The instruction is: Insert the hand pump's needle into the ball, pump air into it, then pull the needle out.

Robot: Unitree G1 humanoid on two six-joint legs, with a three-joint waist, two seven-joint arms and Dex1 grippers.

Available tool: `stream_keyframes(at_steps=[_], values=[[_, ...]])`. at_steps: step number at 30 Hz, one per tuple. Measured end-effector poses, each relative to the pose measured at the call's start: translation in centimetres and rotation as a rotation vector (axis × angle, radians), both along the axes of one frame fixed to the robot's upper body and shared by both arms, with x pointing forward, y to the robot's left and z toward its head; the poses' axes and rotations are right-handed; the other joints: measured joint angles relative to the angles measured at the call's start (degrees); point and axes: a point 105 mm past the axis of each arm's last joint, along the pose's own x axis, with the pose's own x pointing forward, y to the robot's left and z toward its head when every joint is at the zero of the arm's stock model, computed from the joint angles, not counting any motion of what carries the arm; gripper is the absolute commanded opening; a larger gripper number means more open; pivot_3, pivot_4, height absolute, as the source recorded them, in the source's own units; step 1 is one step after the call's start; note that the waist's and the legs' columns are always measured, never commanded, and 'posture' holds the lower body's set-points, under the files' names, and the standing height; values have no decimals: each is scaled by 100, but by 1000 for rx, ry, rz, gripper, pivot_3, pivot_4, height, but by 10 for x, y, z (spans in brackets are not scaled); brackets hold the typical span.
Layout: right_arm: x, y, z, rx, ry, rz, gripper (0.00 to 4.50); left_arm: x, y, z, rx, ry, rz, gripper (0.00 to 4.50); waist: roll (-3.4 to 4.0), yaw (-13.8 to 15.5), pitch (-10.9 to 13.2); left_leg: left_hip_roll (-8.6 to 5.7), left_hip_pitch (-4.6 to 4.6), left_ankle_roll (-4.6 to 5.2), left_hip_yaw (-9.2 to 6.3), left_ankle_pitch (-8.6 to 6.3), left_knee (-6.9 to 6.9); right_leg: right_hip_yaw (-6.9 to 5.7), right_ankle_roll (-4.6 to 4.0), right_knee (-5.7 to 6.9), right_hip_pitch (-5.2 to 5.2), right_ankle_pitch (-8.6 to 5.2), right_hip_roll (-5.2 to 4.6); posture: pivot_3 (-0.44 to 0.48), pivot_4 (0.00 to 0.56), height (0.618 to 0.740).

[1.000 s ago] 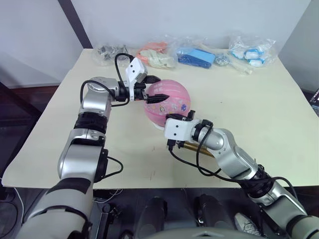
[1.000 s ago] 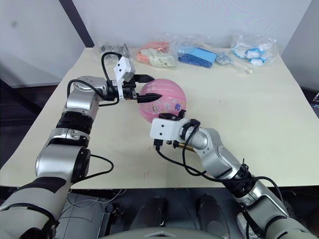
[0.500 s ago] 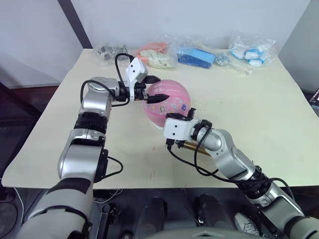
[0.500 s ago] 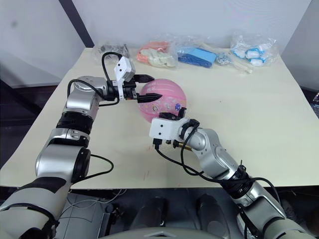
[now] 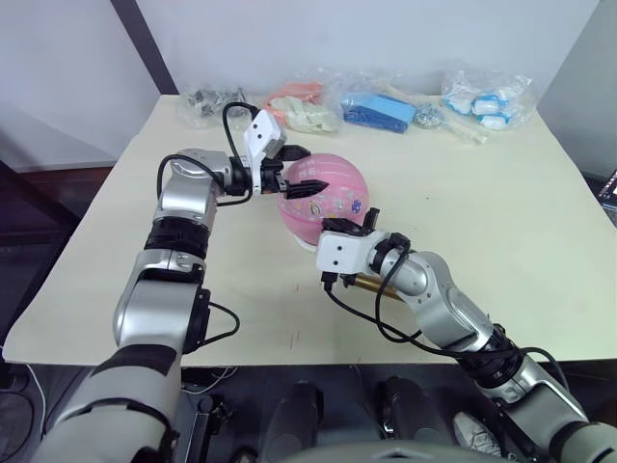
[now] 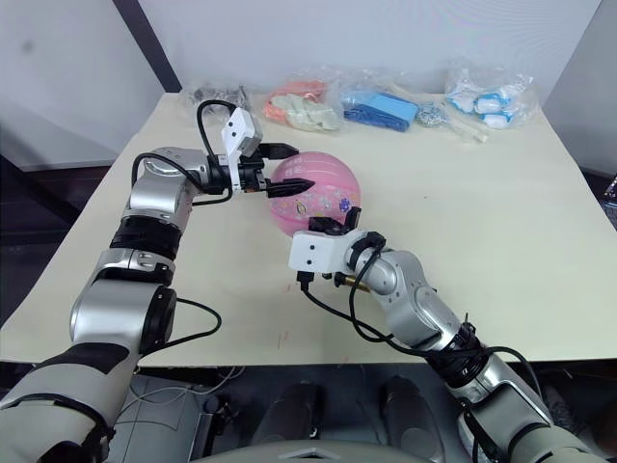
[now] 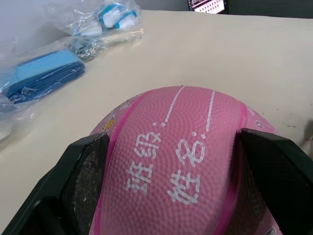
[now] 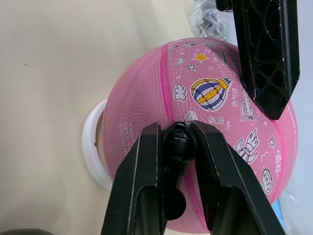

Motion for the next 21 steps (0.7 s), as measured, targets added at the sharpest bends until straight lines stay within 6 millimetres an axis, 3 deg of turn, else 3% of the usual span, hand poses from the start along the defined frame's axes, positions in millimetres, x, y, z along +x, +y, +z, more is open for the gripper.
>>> stream_keyframes(at_steps=[21], values=[[-6,-7,-6,-59,-10,4,364,-7,-5,-10,4,-126,-31,4500,0,24,0,0,-1,0,0,0,-1,0,0,-3,0,0,-1,0,150,740]])
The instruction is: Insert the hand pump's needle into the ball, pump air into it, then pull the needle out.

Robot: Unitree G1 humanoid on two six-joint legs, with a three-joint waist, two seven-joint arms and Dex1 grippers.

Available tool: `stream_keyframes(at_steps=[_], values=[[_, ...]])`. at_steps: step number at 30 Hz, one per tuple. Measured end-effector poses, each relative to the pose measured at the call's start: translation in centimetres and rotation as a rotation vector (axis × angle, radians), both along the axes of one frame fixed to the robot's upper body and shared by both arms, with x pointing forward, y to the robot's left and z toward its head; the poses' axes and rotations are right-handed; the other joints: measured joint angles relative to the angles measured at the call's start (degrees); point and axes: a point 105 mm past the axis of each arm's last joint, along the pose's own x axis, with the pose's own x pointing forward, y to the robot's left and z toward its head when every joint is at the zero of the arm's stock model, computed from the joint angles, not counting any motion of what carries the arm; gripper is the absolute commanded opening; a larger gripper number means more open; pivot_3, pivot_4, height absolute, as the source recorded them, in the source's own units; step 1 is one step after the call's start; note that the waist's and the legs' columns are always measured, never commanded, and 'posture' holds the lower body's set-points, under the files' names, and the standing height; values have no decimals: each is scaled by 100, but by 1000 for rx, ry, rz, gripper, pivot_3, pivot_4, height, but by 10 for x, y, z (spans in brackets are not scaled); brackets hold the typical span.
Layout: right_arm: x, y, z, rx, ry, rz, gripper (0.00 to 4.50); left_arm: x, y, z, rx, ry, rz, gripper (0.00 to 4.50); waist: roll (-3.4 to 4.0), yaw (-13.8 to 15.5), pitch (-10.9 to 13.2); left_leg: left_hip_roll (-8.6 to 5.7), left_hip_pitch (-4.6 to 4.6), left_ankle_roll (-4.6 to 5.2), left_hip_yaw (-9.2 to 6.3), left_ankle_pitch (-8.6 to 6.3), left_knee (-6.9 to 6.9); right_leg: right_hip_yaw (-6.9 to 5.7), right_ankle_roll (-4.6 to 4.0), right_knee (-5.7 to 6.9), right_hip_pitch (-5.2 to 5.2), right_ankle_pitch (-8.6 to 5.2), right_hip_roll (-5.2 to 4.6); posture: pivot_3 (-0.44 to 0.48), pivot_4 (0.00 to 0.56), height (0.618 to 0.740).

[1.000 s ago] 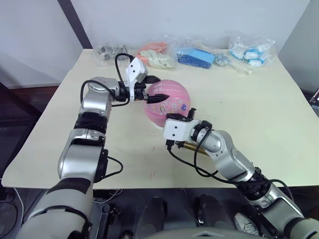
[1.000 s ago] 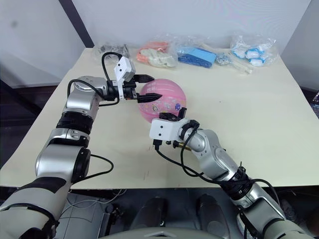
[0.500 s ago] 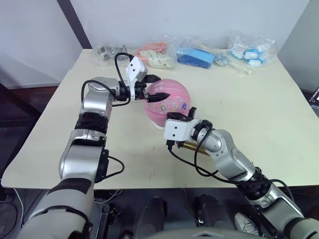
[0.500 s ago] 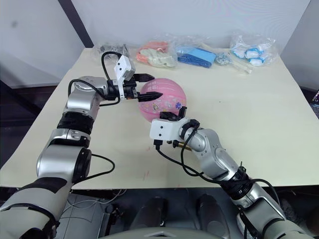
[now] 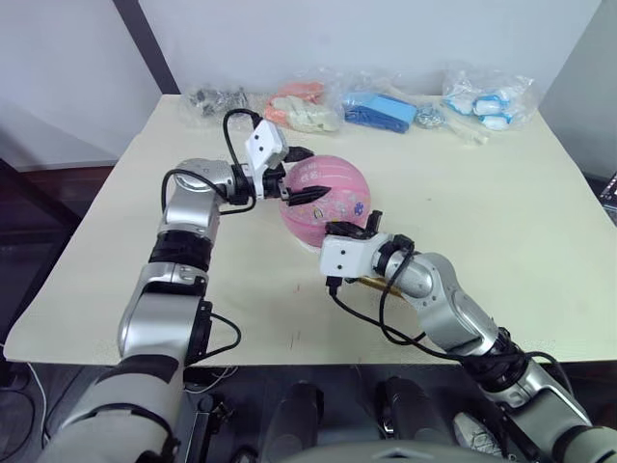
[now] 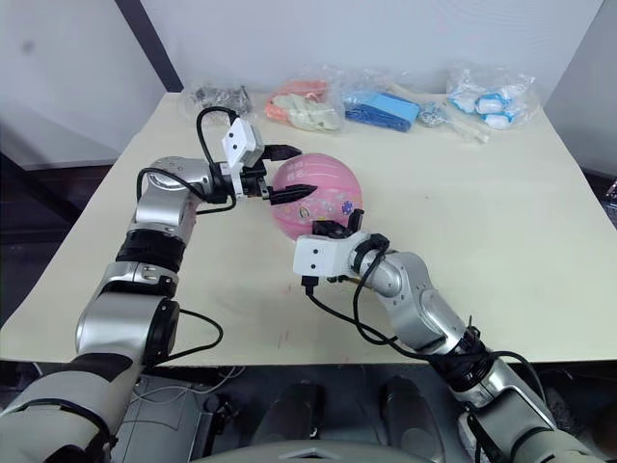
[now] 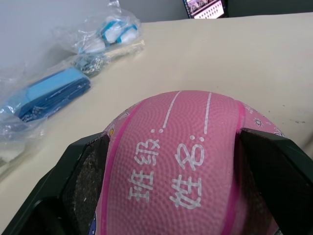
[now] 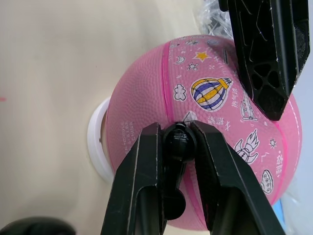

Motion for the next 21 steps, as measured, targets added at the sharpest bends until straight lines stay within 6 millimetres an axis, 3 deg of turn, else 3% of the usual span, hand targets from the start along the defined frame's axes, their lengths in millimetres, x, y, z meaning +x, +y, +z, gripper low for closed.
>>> stream_keyframes(at_steps=[21], values=[[-13,-4,-4,-18,-25,-77,364,-4,-11,-4,-8,-40,4,4500,-2,38,-5,-3,2,-1,-2,-1,-1,-1,5,-7,7,-4,-2,0,150,740]])
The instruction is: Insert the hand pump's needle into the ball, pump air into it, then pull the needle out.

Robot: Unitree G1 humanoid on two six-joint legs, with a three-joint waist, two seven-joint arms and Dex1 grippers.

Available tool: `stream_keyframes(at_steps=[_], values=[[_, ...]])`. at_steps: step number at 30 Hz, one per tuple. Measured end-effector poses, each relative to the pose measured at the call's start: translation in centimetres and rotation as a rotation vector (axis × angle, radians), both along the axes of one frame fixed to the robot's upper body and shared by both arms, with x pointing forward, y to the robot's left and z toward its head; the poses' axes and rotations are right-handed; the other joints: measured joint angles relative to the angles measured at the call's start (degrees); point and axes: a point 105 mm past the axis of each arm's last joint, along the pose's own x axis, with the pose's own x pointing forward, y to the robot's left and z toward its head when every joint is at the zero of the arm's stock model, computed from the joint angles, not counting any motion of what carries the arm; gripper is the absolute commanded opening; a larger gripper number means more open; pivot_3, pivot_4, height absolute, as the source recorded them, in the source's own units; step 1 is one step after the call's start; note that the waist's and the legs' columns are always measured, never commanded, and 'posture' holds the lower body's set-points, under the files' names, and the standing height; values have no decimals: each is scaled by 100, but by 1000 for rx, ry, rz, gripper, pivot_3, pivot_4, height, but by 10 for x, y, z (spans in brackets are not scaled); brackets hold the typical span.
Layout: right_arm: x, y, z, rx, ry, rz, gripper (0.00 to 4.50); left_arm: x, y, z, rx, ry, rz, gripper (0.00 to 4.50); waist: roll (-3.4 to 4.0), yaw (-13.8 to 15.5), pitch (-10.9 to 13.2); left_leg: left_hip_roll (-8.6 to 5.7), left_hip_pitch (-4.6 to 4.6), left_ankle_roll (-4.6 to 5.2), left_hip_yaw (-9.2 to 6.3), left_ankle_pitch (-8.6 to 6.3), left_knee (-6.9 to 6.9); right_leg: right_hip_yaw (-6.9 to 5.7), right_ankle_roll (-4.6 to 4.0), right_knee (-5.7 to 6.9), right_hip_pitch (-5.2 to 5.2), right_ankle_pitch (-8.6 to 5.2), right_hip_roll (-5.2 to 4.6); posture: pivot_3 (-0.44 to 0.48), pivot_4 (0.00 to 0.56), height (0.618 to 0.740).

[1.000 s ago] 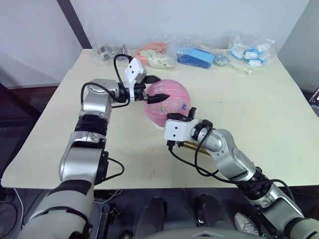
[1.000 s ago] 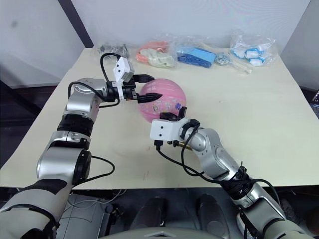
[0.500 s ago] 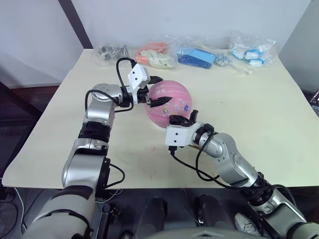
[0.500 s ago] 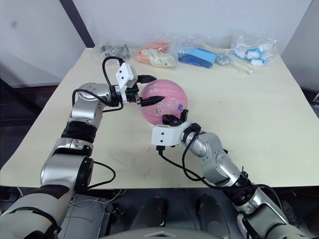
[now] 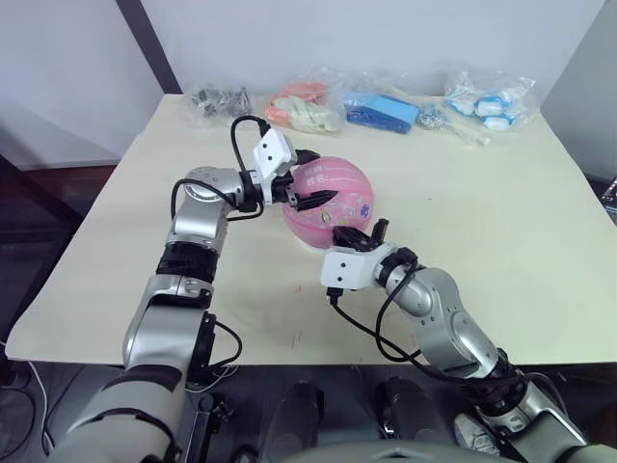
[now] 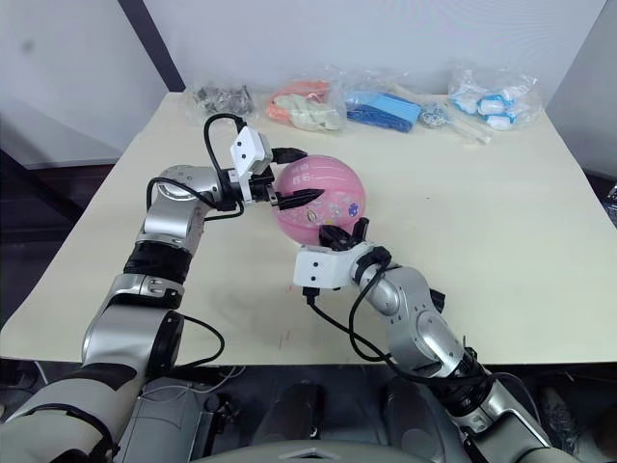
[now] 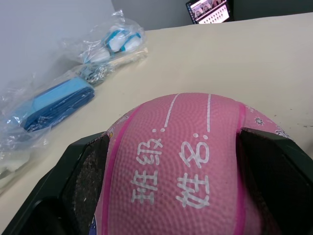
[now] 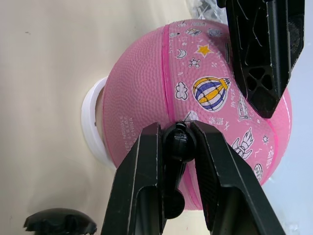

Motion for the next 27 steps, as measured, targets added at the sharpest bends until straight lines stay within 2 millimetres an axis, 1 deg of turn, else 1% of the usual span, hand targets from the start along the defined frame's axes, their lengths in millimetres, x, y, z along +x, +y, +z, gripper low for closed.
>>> stream_keyframes(at_steps=[8,27], values=[[-4,-5,0,12,20,-23,364,-1,-6,-1,-2,-1,-17,4500,1,66,-2,-2,0,0,-1,-1,-2,-1,3,-12,4,-2,-2,0,150,740],[-5,-7,1,47,37,-32,364,-1,-6,-1,2,-23,-24,4500,1,91,-1,-7,2,-1,-30,-1,-13,-30,4,-46,32,-2,-8,0,150,740]])
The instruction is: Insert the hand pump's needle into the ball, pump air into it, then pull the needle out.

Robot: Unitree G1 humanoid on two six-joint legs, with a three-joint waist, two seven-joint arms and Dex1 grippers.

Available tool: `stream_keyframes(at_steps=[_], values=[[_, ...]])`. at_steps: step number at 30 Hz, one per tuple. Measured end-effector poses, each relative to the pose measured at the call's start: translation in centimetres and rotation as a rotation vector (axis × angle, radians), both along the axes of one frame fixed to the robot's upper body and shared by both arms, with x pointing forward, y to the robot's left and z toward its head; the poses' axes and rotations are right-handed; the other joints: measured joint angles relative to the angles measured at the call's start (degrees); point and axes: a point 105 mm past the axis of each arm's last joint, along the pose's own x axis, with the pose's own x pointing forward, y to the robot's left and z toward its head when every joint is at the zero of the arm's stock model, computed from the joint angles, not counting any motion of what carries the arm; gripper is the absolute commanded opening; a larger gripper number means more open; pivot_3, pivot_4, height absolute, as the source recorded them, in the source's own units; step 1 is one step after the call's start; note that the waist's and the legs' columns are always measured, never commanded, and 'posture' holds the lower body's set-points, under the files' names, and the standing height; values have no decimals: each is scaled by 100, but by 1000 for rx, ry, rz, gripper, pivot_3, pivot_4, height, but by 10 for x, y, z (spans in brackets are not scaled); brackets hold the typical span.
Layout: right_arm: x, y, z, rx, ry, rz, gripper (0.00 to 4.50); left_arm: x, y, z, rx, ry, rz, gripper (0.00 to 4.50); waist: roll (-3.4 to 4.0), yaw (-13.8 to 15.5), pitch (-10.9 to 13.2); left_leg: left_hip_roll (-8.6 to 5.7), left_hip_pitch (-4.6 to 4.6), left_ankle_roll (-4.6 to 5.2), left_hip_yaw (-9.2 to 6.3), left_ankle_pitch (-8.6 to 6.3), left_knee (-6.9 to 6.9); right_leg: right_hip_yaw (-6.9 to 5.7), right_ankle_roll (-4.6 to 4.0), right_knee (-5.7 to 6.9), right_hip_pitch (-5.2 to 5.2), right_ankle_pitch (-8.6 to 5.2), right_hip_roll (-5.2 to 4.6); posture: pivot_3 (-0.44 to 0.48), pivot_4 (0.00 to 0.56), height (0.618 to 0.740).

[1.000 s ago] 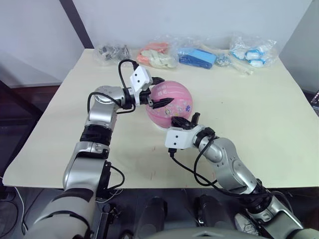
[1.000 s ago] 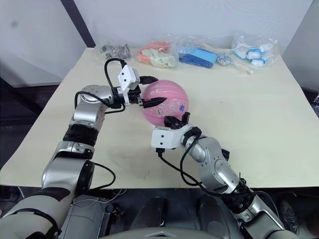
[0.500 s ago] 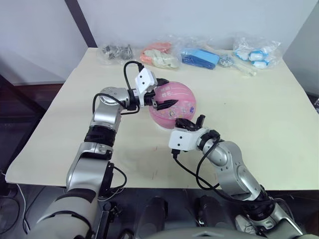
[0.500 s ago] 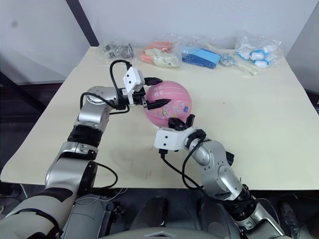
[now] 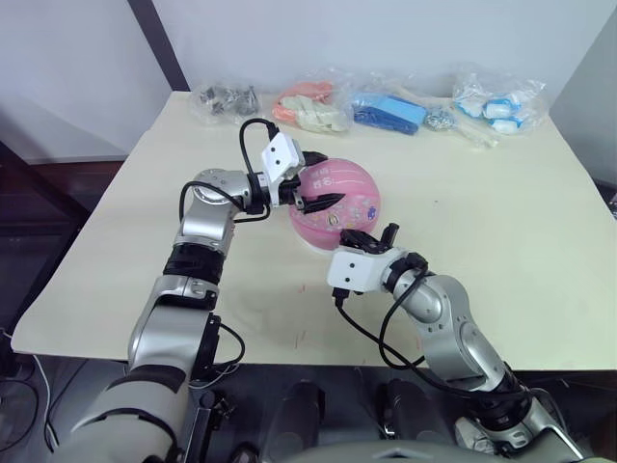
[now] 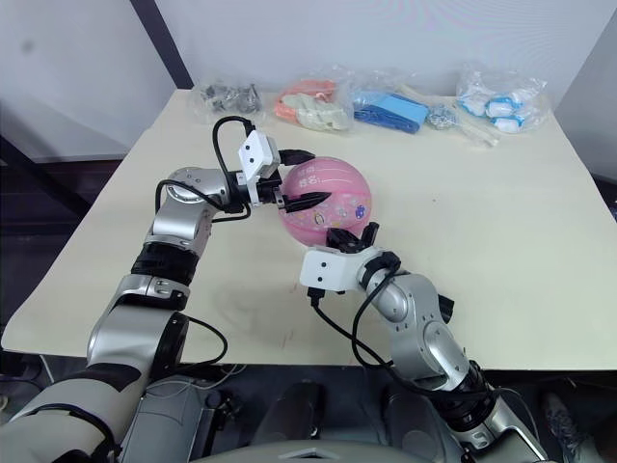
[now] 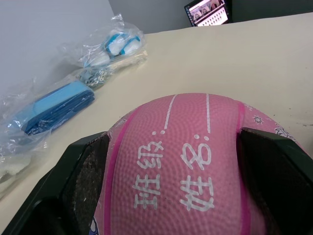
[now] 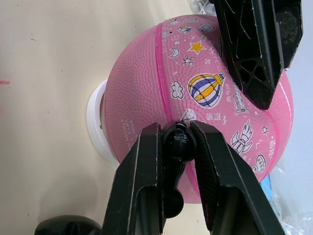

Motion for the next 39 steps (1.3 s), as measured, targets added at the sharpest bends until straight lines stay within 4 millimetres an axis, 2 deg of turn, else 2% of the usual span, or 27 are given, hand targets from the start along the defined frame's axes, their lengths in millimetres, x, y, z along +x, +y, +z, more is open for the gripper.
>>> stream_keyframes(at_steps=[22,24,27,39], values=[[-8,-4,2,29,20,-16,364,0,-1,0,3,1,-3,4500,0,8,0,-2,-1,0,-15,0,-7,-15,0,-19,11,0,-3,0,150,740],[-14,-3,6,43,21,0,364,1,0,0,-2,-2,8,4500,0,7,0,-3,0,0,-16,0,-8,-15,1,-21,12,0,-3,0,150,740],[-34,9,12,72,25,93,364,10,17,8,-16,-23,101,4500,3,-35,-20,-2,25,0,-16,0,-23,-13,21,-20,27,-12,-2,0,150,740],[-36,5,13,95,40,86,364,11,17,5,-20,-15,112,4500,9,-96,-43,0,32,-1,-15,1,-27,-10,20,-21,32,-12,1,0,150,740]])
